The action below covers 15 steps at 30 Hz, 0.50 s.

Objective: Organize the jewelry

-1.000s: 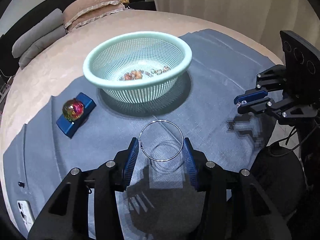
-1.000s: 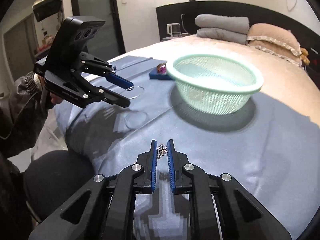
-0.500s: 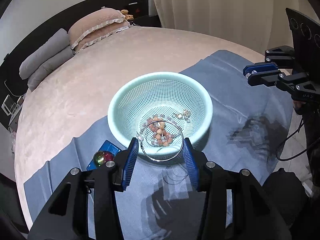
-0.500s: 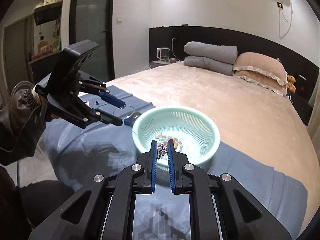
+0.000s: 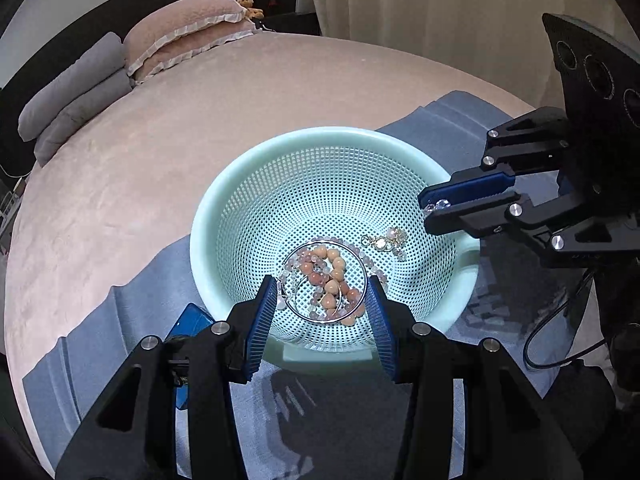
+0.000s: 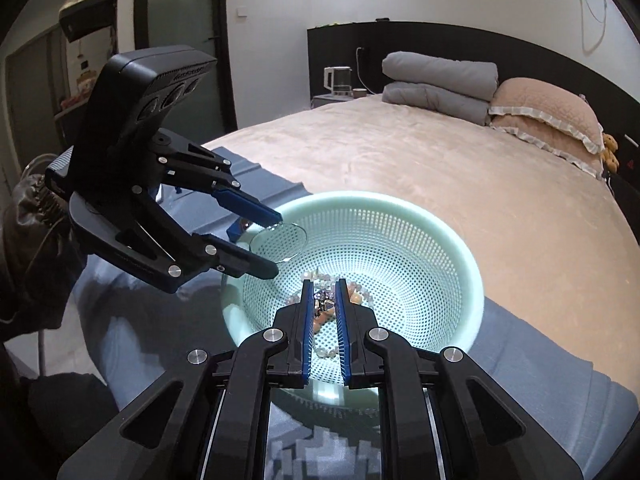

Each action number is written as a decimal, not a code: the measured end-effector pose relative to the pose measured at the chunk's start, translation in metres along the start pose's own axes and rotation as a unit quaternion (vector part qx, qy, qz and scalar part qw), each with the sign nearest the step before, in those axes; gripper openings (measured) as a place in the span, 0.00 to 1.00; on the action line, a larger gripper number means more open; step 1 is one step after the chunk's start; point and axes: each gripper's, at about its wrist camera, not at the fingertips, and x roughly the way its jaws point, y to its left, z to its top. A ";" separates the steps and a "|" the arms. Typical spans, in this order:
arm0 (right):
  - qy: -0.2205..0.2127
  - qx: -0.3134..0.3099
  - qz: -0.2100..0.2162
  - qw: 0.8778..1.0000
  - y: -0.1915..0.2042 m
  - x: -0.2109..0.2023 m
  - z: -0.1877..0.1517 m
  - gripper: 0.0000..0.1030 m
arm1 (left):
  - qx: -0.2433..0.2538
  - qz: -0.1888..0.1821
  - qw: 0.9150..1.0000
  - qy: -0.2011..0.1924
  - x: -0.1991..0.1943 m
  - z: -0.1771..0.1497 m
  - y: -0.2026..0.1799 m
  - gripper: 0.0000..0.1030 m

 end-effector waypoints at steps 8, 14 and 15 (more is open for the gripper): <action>0.017 0.019 -0.031 0.999 -0.004 0.000 -0.007 0.26 | -0.012 0.009 1.000 -0.008 0.004 -0.006 0.005 0.55; -0.016 0.033 -0.049 0.998 0.000 -0.032 -0.001 0.68 | -0.012 0.051 0.998 -0.033 -0.021 -0.010 0.006 0.91; -0.021 0.032 -0.053 0.998 0.002 -0.037 0.000 0.72 | -0.012 0.064 0.997 -0.037 -0.026 -0.011 0.006 0.91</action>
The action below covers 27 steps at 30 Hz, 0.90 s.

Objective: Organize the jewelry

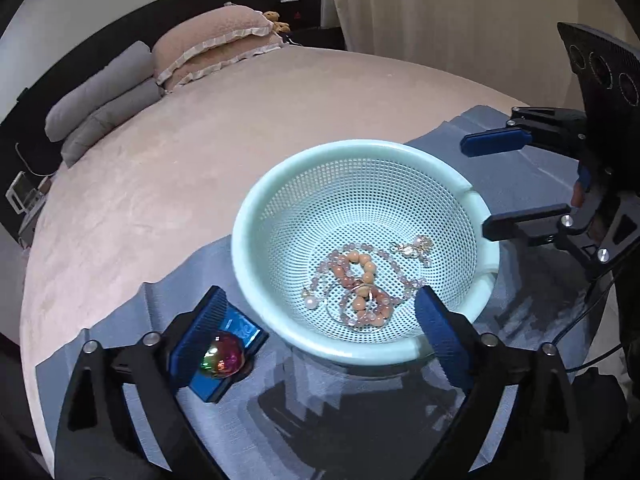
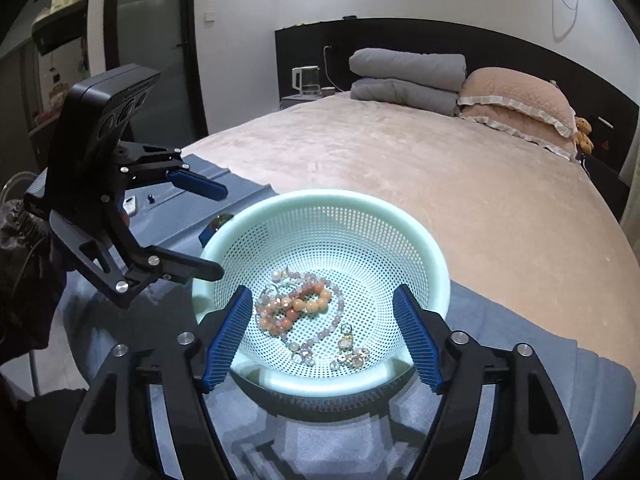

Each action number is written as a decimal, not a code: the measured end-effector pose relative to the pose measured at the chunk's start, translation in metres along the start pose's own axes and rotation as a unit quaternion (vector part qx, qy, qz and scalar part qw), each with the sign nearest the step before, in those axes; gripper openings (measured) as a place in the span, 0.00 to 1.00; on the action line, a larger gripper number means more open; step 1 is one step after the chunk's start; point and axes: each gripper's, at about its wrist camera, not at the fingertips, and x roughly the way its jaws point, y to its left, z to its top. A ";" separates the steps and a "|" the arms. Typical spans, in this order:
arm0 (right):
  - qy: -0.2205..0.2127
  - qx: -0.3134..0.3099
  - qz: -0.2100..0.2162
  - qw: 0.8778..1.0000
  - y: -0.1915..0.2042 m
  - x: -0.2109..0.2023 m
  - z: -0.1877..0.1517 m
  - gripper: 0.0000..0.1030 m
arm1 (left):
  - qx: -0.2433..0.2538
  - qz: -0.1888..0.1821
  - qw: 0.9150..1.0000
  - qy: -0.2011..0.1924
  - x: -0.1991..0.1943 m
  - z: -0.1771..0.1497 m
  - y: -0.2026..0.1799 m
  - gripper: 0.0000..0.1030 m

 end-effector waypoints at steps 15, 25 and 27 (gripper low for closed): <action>-0.049 0.008 -0.057 0.997 0.050 -0.070 0.004 0.90 | -0.088 0.045 0.995 -0.030 -0.078 -0.028 -0.006 0.94; -0.047 0.077 -0.106 0.990 0.078 -0.084 -0.056 0.92 | -0.132 0.086 0.985 -0.065 -0.099 -0.073 -0.047 0.94; -0.048 0.096 -0.120 0.987 0.081 -0.086 -0.068 0.92 | -0.150 0.085 0.982 -0.075 -0.102 -0.084 -0.056 0.94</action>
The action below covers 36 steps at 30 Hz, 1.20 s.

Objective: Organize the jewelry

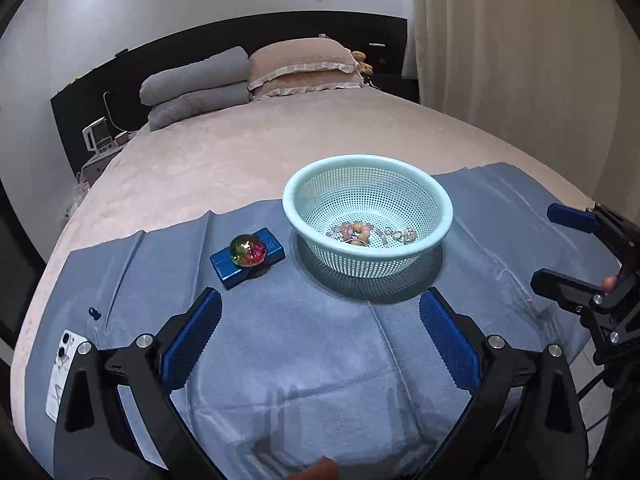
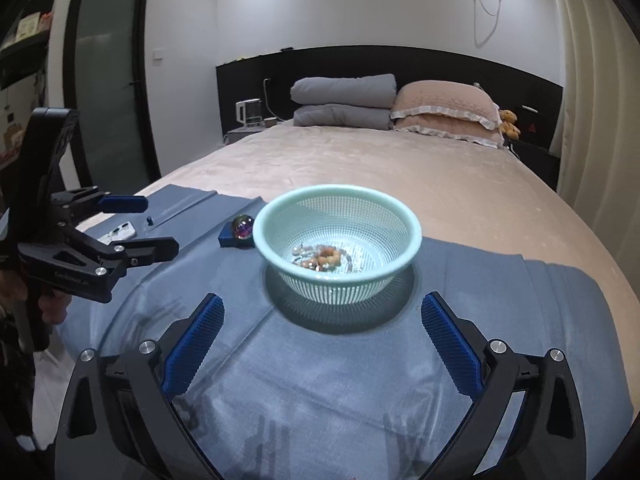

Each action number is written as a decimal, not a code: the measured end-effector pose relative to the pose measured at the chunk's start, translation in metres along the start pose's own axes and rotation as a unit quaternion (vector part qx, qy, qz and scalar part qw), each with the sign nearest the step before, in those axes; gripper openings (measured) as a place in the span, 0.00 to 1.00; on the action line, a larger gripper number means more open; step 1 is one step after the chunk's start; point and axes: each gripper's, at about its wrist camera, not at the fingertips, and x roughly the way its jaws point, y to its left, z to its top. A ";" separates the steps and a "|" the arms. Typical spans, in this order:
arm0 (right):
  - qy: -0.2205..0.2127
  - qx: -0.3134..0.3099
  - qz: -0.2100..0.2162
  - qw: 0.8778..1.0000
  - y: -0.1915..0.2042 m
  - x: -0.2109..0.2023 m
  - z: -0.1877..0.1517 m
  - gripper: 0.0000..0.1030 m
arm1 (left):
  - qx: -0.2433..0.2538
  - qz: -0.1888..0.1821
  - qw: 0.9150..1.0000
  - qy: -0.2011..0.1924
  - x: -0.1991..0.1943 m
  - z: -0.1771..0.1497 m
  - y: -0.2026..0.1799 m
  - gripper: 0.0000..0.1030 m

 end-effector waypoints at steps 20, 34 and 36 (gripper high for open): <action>0.006 0.099 -0.064 0.993 -0.001 -0.022 -0.068 0.92 | -0.044 0.032 0.999 0.001 -0.014 -0.078 -0.037 0.94; 0.002 0.066 -0.068 0.996 0.014 -0.022 -0.073 0.92 | -0.055 0.040 0.997 -0.024 -0.020 -0.085 -0.036 0.94; 0.003 0.065 -0.069 0.996 0.015 -0.021 -0.073 0.92 | -0.058 0.038 0.997 -0.022 -0.019 -0.085 -0.034 0.94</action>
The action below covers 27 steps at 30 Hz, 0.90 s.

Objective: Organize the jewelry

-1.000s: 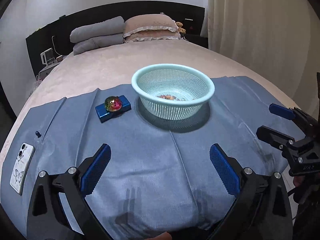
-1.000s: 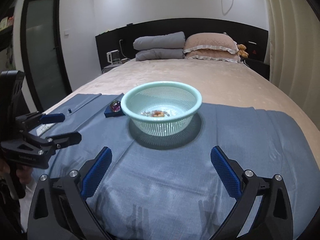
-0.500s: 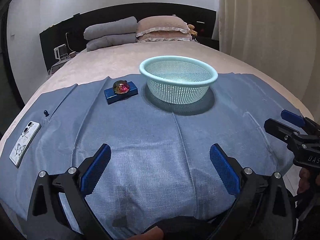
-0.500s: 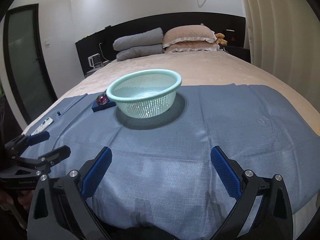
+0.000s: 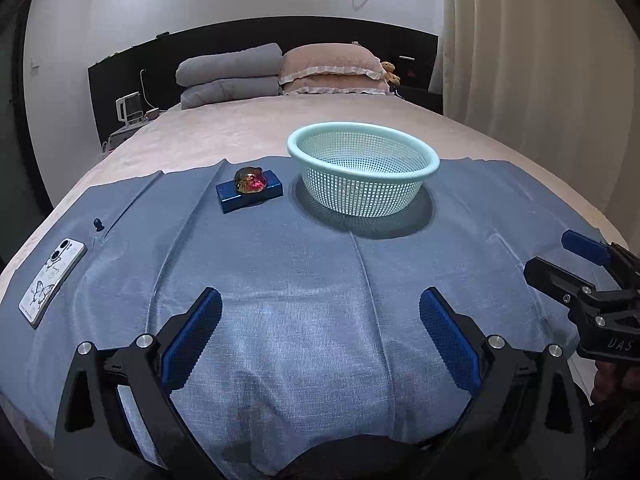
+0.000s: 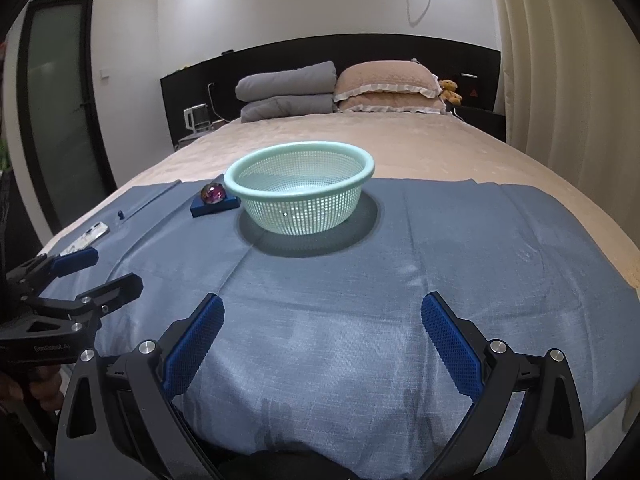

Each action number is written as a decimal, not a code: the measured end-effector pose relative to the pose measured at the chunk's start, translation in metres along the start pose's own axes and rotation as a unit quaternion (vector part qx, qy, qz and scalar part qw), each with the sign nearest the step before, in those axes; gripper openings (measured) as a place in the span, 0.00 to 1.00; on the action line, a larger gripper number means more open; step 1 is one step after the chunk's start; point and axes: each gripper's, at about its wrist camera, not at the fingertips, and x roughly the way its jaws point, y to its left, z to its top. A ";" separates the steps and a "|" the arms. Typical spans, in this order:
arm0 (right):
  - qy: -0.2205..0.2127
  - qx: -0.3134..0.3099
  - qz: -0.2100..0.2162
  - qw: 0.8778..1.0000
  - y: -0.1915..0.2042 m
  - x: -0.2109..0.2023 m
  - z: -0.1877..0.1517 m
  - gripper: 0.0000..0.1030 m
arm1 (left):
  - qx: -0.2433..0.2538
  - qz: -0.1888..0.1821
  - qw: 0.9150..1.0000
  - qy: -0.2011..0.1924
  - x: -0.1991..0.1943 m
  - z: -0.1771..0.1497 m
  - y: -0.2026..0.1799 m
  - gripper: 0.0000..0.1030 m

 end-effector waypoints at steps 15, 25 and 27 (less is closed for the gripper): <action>-0.006 -0.013 0.000 1.000 0.004 -0.003 -0.001 0.92 | -0.002 0.007 1.000 0.014 0.005 -0.002 0.000 0.94; -0.003 -0.006 -0.002 1.000 0.002 -0.002 0.000 0.92 | 0.021 0.012 1.000 0.003 -0.001 -0.004 -0.010 0.94; -0.004 -0.006 -0.002 1.000 0.002 -0.002 0.000 0.92 | 0.018 0.011 1.000 0.003 -0.001 -0.003 -0.009 0.94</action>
